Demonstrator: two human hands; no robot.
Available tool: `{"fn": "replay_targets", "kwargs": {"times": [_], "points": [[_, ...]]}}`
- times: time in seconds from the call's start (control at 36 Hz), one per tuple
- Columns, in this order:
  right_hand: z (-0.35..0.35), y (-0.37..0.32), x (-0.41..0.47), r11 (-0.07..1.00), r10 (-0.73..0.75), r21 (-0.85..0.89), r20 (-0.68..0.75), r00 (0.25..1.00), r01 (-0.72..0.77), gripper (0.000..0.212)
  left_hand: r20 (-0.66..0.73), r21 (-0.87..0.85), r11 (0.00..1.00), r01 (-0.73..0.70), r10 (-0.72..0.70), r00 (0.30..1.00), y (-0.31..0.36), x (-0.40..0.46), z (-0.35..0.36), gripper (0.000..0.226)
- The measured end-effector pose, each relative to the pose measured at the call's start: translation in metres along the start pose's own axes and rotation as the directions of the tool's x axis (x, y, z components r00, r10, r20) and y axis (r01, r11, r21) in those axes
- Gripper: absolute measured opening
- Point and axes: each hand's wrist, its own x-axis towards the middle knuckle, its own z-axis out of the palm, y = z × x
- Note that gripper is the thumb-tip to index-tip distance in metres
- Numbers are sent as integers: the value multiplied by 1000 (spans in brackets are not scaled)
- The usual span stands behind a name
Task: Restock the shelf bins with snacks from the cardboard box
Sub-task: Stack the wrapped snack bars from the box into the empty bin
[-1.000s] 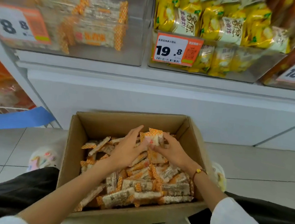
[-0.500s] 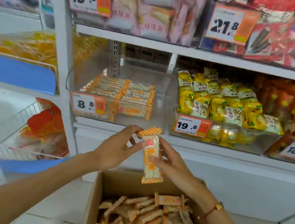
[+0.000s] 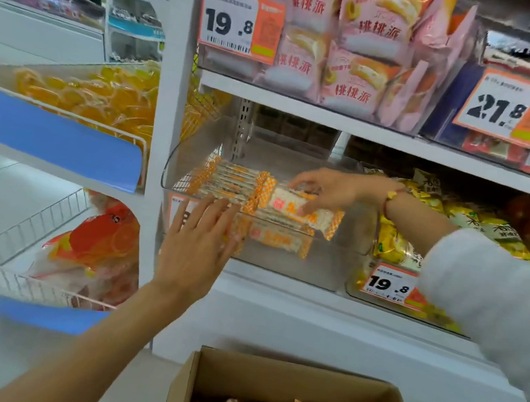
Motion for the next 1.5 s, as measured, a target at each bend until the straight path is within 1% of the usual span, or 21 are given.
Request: {"fn": "replay_targets", "kwargs": {"times": [0.06, 0.11, 0.25, 0.31, 0.39, 0.44, 0.53, 0.67, 0.72, 0.78, 0.86, 0.94, 1.06, 1.14, 1.19, 1.25, 1.31, 1.33, 1.42, 1.44, 1.5], "points": [[3, -4, 18, 995, 53, -93, 131, 990, -41, 58, 18, -20, 1000, 16, -15, 1000, 2, 1, -1, 58], [10, -9, 29, 991, 60, -129, 199, 978, -35, 57, 25, -25, 999, 26, -25, 999, 3, 1, 0, 59], [32, -19, 38, 992, 46, -121, 209, 977, -21, 56, 30, -42, 999, 30, -28, 999, 6, 2, -4, 60], [33, -18, 31, 999, 32, -35, 205, 978, -25, 54, 38, -51, 998, 37, -36, 999, 7, 1, -5, 63], [27, -8, 11, 969, 2, 242, 188, 982, -49, 47, 50, -59, 998, 37, -34, 998, 8, 0, -5, 68], [25, -1, -3, 941, -3, 336, 115, 993, -36, 41, 63, -53, 998, 27, -23, 998, 6, 0, -5, 68], [38, 7, -21, 944, -8, 325, -123, 992, 48, 32, 76, -40, 999, 9, -5, 997, 3, -1, -4, 67], [82, 8, -63, 910, -58, 336, -478, 877, 243, 28, 19, -50, 998, -25, 26, 999, 8, -5, -5, 59], [103, 10, -83, 928, -90, 244, -586, 806, 281, 28, -59, -43, 993, -108, 105, 993, 15, -7, -8, 50], [125, 15, -102, 937, -111, 194, -624, 774, 291, 28, -149, -35, 973, -227, 220, 964, 25, -10, -10, 44], [163, 28, -123, 960, -79, 187, -532, 843, 207, 25, -200, -7, 936, -353, 344, 917, 43, -20, -6, 36], [202, 48, -136, 972, 1, 221, -336, 942, 78, 22, -111, -33, 937, -347, 341, 933, 63, -41, 16, 33], [264, 88, -154, 964, 127, 250, -113, 985, -96, 26, 131, -127, 963, -236, 252, 959, 94, -84, 61, 45], [319, 121, -169, 926, 252, 290, -2, 968, -241, 27, 302, -275, 960, -47, 132, 944, 112, -124, 96, 35], [351, 139, -179, 892, 331, 294, 91, 939, -342, 34, 408, -324, 946, 7, 133, 903, 117, -151, 118, 31], [378, 151, -186, 884, 351, 262, 175, 920, -387, 52, 541, -341, 940, -2, 198, 817, 116, -174, 137, 32], [398, 155, -192, 874, 326, 288, 247, 913, -390, 74, 702, -316, 948, -17, 246, 668, 112, -192, 153, 40], [408, 155, -193, 867, 310, 308, 284, 907, -393, 77, 771, -289, 956, -57, 268, 577, 109, -199, 160, 47], [429, 149, -193, 946, 213, 140, 412, 886, -293, 86, 900, -260, 955, -141, 293, 322, 103, -214, 172, 96], [432, 145, -191, 968, 179, 77, 456, 872, -239, 85, 927, -249, 958, -146, 279, 252, 103, -217, 174, 100], [439, 144, -186, 977, 149, 52, 525, 838, -206, 84, 952, -230, 963, -139, 252, 171, 104, -223, 179, 71]]}}
